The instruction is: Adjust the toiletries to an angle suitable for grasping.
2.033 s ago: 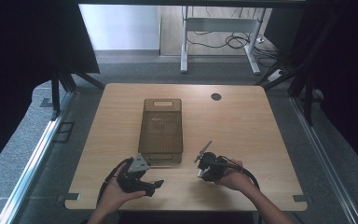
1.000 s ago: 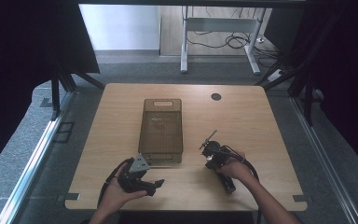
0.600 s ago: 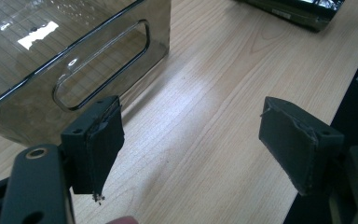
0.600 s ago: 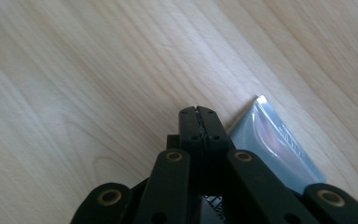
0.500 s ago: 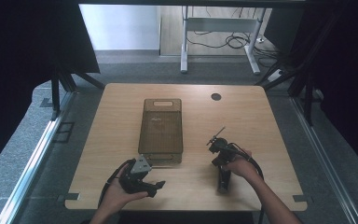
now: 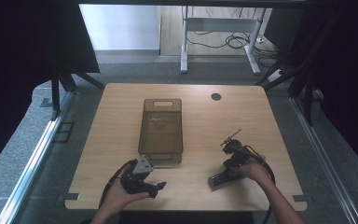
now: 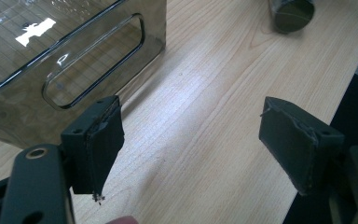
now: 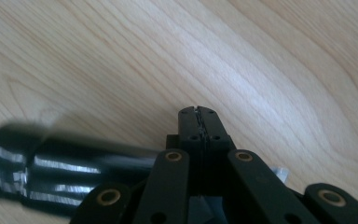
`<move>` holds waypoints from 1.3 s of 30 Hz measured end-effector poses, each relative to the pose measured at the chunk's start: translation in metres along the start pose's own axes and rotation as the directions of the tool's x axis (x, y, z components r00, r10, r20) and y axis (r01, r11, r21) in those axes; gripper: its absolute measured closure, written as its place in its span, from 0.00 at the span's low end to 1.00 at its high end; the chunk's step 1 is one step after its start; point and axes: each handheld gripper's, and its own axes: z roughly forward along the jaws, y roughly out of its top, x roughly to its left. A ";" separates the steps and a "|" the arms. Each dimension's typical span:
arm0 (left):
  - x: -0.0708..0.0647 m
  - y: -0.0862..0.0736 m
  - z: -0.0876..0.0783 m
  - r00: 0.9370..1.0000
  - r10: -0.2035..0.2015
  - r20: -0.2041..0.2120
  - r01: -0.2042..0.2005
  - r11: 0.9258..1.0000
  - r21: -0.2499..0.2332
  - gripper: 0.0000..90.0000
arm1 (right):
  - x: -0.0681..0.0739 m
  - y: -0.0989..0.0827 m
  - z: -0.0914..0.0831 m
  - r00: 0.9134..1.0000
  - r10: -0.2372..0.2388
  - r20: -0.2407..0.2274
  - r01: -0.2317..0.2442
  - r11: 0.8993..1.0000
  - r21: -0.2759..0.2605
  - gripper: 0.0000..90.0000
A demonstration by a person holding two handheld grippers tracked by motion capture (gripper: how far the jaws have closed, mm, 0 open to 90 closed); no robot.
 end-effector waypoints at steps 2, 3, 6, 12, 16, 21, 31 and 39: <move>-0.001 0.000 0.000 1.000 0.002 0.001 -0.002 1.000 0.000 0.25 | -0.001 -0.004 -0.002 1.000 0.007 -0.002 -0.007 1.000 0.000 1.00; -0.001 0.000 0.000 1.000 0.004 0.002 -0.004 1.000 0.001 0.25 | -0.002 -0.008 -0.004 1.000 0.013 -0.006 -0.013 1.000 0.003 1.00; 0.000 0.000 0.000 1.000 0.002 0.000 -0.002 1.000 0.002 0.25 | -0.004 -0.016 -0.008 1.000 0.022 -0.015 -0.022 1.000 -0.005 0.99; 0.000 0.000 0.000 1.000 0.003 -0.002 -0.003 1.000 0.004 0.25 | -0.004 -0.025 -0.017 0.999 0.028 -0.032 -0.029 0.999 -0.029 0.98; -0.002 0.000 0.001 1.000 0.009 0.002 -0.009 1.000 0.006 0.24 | 0.003 -0.028 -0.030 0.999 0.002 -0.048 -0.005 0.998 -0.066 0.98; -0.002 0.000 0.002 1.000 0.007 0.000 -0.007 1.000 0.009 0.24 | 0.027 -0.028 -0.038 0.993 -0.074 -0.090 0.065 0.993 -0.098 0.99; -0.001 0.000 0.001 1.000 0.006 -0.002 -0.006 1.000 0.006 0.24 | 0.074 -0.020 -0.015 0.966 -0.216 -0.140 0.211 0.976 -0.049 1.00; 0.000 -0.001 0.000 1.000 0.002 -0.005 -0.002 1.000 0.006 0.25 | 0.072 -0.010 -0.006 0.969 -0.213 -0.123 0.211 0.977 -0.033 1.00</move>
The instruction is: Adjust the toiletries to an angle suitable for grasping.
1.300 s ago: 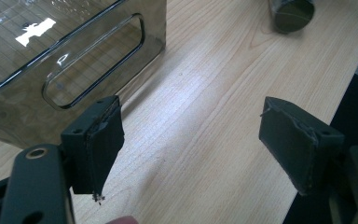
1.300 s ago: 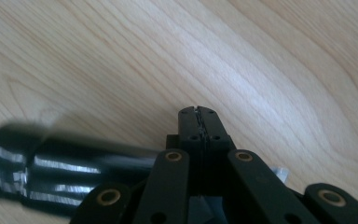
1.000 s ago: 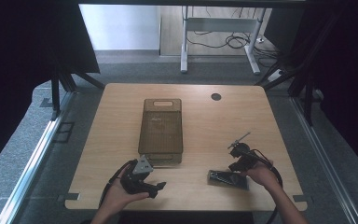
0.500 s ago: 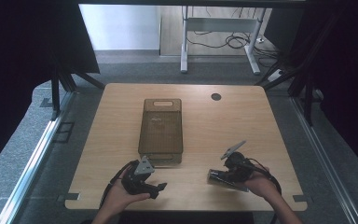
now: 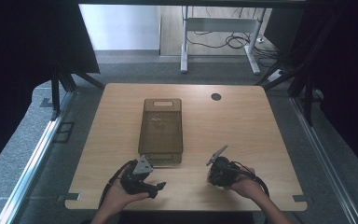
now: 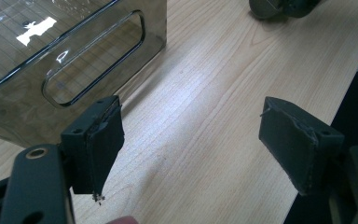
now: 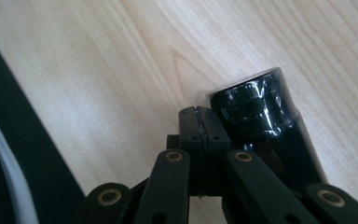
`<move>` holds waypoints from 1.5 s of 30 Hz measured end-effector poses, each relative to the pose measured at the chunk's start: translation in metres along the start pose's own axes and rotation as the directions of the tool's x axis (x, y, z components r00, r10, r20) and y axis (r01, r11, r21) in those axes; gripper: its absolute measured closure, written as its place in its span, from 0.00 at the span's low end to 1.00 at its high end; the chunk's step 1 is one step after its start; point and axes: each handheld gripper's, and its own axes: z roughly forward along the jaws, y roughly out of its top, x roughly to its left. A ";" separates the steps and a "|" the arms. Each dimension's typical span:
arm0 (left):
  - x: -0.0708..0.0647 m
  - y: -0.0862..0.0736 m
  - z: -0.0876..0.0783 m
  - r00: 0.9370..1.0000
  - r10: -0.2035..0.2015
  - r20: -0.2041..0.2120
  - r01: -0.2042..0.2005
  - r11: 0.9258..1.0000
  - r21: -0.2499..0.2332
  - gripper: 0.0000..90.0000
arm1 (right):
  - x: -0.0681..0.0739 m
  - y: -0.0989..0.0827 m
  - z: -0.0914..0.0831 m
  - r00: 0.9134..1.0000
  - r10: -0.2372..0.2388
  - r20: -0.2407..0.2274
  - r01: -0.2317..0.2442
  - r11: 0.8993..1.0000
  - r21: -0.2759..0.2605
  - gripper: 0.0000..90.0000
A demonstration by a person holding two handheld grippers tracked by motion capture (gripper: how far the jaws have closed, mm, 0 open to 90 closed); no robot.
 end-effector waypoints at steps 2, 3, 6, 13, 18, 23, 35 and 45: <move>0.000 0.000 0.000 1.000 -0.001 0.000 0.001 1.000 0.000 0.25 | -0.003 0.001 0.001 1.000 0.007 0.008 -0.007 1.000 -0.002 1.00; 0.000 0.000 0.000 1.000 -0.001 0.000 0.001 1.000 0.000 0.25 | -0.003 0.001 0.001 1.000 0.007 0.008 -0.007 1.000 -0.002 1.00; 0.000 0.000 0.002 1.000 0.001 0.002 -0.001 1.000 0.004 0.25 | -0.005 0.004 0.000 1.000 0.010 0.016 -0.010 1.000 -0.008 1.00; -0.001 0.000 0.003 1.000 0.003 0.005 -0.003 1.000 0.008 0.25 | -0.012 0.010 0.002 0.999 0.025 0.049 -0.024 1.000 -0.020 1.00; 0.001 -0.001 0.001 1.000 -0.002 0.001 0.002 1.000 0.006 0.25 | -0.016 0.013 0.004 0.998 0.039 0.052 -0.038 0.999 -0.034 1.00; 0.000 -0.001 0.002 1.000 0.000 0.003 0.000 1.000 0.008 0.25 | -0.019 0.015 0.004 0.997 0.050 0.050 -0.048 0.998 -0.039 1.00; -0.002 0.000 0.004 1.000 0.004 0.005 -0.004 1.000 0.013 0.25 | -0.013 0.007 -0.016 0.998 0.057 0.038 -0.052 0.992 -0.118 0.91; -0.002 -0.001 0.003 1.000 0.000 0.003 0.000 1.000 0.013 0.25 | -0.013 -0.005 -0.038 0.989 0.103 0.103 -0.083 0.981 -0.176 0.53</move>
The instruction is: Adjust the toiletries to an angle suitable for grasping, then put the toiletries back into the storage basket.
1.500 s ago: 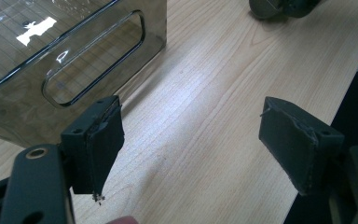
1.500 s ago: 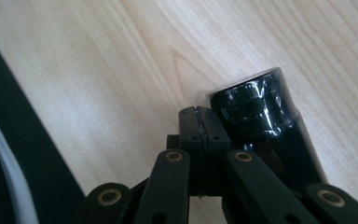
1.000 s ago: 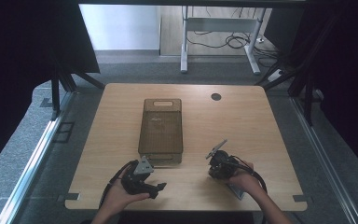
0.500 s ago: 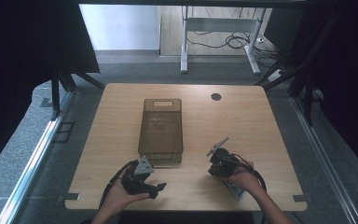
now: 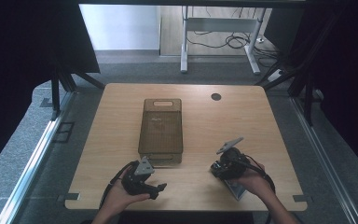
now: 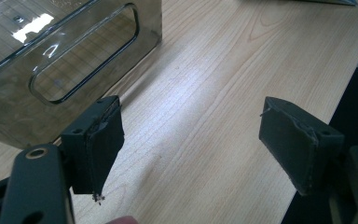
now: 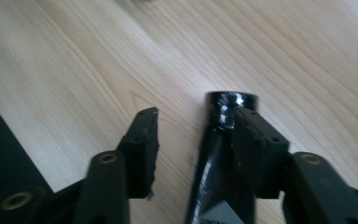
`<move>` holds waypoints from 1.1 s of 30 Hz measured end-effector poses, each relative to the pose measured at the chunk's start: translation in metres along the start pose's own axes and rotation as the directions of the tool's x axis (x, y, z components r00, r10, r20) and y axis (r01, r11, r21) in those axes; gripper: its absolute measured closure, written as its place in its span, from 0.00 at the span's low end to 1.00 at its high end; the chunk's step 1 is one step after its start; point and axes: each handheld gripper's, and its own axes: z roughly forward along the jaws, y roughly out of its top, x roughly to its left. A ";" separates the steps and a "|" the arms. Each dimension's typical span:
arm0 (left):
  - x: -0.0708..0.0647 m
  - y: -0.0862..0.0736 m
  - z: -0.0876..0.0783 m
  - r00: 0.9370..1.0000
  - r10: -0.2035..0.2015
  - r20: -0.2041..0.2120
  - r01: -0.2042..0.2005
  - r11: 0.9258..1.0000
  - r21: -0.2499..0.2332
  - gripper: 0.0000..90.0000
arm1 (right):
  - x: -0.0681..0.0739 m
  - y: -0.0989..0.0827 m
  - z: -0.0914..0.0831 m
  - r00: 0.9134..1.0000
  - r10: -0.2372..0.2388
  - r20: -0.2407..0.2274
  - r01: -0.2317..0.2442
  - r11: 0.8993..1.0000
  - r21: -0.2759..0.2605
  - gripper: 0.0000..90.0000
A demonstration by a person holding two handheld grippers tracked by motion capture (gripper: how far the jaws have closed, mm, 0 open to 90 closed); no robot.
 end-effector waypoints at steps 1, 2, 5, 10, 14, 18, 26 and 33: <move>0.000 0.000 0.000 1.000 -0.001 -0.001 0.001 1.000 0.000 0.25 | -0.001 -0.001 -0.002 1.000 0.010 0.015 -0.010 1.000 -0.003 0.51; 0.000 0.000 -0.001 1.000 -0.001 -0.002 0.001 1.000 -0.001 0.25 | -0.004 -0.003 -0.004 0.999 0.028 0.034 -0.028 1.000 -0.006 0.48; 0.000 0.001 -0.003 1.000 0.000 -0.002 0.000 1.000 -0.007 0.25 | -0.006 -0.004 -0.006 0.997 0.049 0.054 -0.049 0.999 -0.001 0.44; 0.000 0.000 0.000 1.000 -0.002 0.001 0.002 1.000 0.002 0.25 | -0.010 -0.007 -0.005 0.995 0.070 0.076 -0.074 0.996 0.044 0.39; -0.001 0.000 -0.001 1.000 0.001 0.005 -0.001 1.000 0.001 0.24 | -0.011 -0.009 0.002 0.993 0.083 0.081 -0.089 0.993 0.081 0.36; -0.001 0.000 0.000 1.000 0.001 0.007 -0.001 1.000 0.000 0.24 | -0.011 -0.009 0.007 0.993 0.084 0.082 -0.093 0.990 0.110 0.35; 0.000 -0.001 0.002 1.000 0.000 0.012 0.000 1.000 0.006 0.25 | -0.013 -0.009 0.022 0.993 0.092 0.080 -0.105 0.979 0.173 0.33; 0.002 -0.002 0.001 1.000 -0.003 0.012 0.003 1.000 0.002 0.25 | -0.014 -0.008 0.033 0.993 0.082 0.079 -0.097 0.972 0.213 0.34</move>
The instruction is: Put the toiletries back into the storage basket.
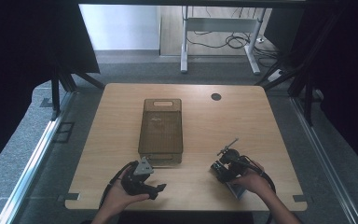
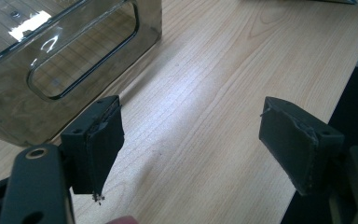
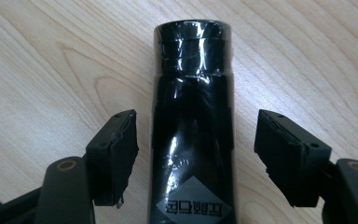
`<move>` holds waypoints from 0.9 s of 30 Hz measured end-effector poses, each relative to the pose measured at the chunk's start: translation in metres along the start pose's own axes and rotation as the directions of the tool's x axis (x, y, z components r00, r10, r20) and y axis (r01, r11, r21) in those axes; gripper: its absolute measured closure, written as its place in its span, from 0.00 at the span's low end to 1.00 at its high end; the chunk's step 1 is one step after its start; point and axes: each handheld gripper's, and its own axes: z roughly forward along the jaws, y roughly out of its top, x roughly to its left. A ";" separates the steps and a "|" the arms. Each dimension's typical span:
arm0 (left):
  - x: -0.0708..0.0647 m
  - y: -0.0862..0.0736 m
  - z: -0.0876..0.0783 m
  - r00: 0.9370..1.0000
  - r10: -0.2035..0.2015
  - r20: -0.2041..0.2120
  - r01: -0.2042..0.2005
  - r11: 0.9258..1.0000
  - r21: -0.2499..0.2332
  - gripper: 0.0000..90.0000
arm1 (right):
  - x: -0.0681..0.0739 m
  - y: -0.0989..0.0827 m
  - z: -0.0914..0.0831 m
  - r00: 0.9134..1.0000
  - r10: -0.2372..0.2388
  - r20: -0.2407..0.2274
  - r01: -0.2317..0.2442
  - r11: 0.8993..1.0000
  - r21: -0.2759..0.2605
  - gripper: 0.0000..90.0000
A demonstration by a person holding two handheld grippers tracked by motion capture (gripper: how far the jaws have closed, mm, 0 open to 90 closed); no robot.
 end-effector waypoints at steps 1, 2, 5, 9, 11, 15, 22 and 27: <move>0.000 0.000 0.000 1.000 0.000 0.000 0.000 1.000 0.001 0.25 | 0.000 0.001 0.002 1.000 -0.005 0.001 0.005 1.000 0.004 0.34; 0.000 0.000 0.000 1.000 0.000 0.000 0.000 1.000 0.001 0.25 | 0.001 0.003 0.005 1.000 -0.011 0.005 0.011 1.000 0.013 0.35; 0.000 0.000 -0.001 1.000 0.000 0.000 0.000 1.000 0.000 0.25 | 0.002 0.005 0.007 1.000 -0.019 -0.001 0.019 0.999 0.032 0.38; 0.000 0.000 -0.002 1.000 -0.001 -0.001 0.001 1.000 -0.001 0.24 | 0.003 0.006 0.010 1.000 -0.023 0.001 0.023 0.998 0.050 0.41; 0.001 0.000 -0.002 1.000 -0.002 -0.002 0.002 1.000 -0.002 0.24 | 0.003 0.006 0.012 1.000 -0.031 0.005 0.031 0.998 0.062 0.42; 0.001 0.000 -0.002 1.000 -0.003 -0.003 0.003 1.000 0.000 0.25 | 0.001 0.004 0.014 0.999 -0.033 -0.002 0.033 0.997 0.076 0.45; -0.001 0.000 0.001 1.000 0.002 0.002 -0.002 1.000 0.006 0.25 | 0.000 0.004 0.013 0.999 -0.035 -0.008 0.035 0.996 0.081 0.51; -0.001 0.000 0.000 1.000 0.003 0.002 -0.003 1.000 0.005 0.24 | -0.004 0.006 0.012 0.999 -0.026 -0.028 0.028 0.995 0.098 0.52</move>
